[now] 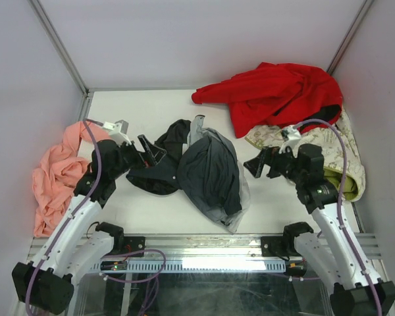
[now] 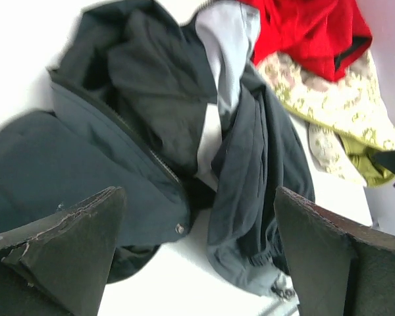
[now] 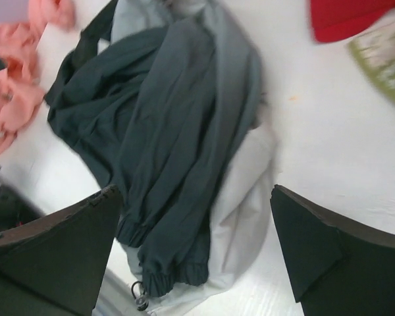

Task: Zip up the jacket

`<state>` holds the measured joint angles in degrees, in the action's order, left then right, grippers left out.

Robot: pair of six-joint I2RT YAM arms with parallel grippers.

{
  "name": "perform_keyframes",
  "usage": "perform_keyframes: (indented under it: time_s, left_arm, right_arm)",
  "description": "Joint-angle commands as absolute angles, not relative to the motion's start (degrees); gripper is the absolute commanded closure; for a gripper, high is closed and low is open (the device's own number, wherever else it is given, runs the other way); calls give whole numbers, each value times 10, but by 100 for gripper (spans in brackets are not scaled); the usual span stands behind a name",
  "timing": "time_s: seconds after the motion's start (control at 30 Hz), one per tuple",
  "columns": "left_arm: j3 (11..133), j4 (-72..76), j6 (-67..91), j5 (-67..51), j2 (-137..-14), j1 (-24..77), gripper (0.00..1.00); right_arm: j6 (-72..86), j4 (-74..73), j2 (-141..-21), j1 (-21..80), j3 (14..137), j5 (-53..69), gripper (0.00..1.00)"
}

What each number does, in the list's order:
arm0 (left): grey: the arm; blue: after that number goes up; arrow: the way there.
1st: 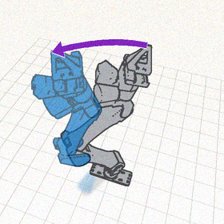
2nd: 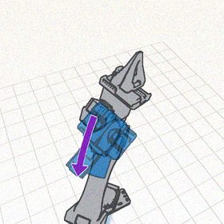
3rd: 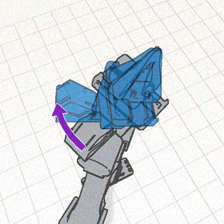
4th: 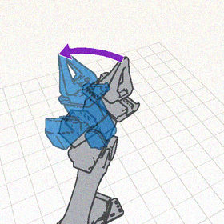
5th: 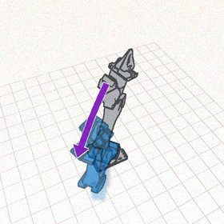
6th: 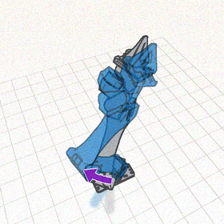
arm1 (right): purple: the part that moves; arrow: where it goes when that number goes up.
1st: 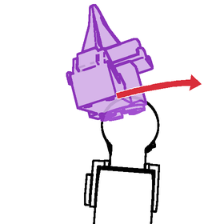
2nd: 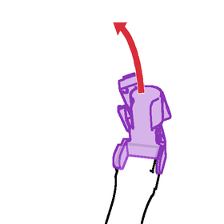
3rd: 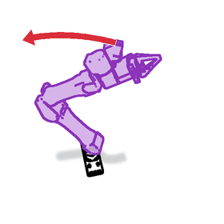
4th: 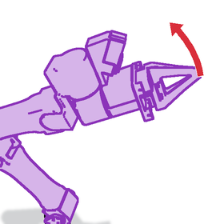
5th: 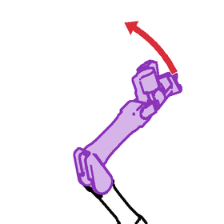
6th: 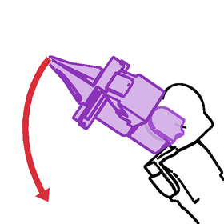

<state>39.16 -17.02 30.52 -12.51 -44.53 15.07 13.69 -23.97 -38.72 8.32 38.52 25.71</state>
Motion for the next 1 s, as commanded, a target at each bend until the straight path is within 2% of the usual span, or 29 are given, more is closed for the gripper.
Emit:
perform_keyframes:
  time_s: [0.0,0.27,0.43,0.5,0.6,0.63,0.77,0.8,0.97]
  left_arm:
    - [372,-128,351,-124,-469,203,1]
    - [349,-78,368,-40,-526,280,1]
    - [348,-65,365,-27,-557,282,1]
    - [345,-59,365,-27,-571,282,1]
    - [339,-55,368,-23,-584,282,1]
    - [335,-55,368,-19,-585,282,1]
    - [320,-54,370,-2,-574,282,1]
    - [317,-54,372,2,-569,282,1]
    - [307,-59,374,16,-549,282,1]
  right_arm:
    - [167,-177,-418,196,362,207,1]
    - [203,-105,-557,407,368,50,1]
    - [216,-85,-650,449,379,5,1]
    - [218,-96,-679,452,390,-31,5]
    - [198,-116,-698,450,419,-68,20]
    - [188,-121,-696,450,428,-80,30]
    - [141,-143,-674,440,467,-151,88]
    - [133,-150,-670,434,480,-166,100]
    - [94,-151,-656,366,539,-183,100]
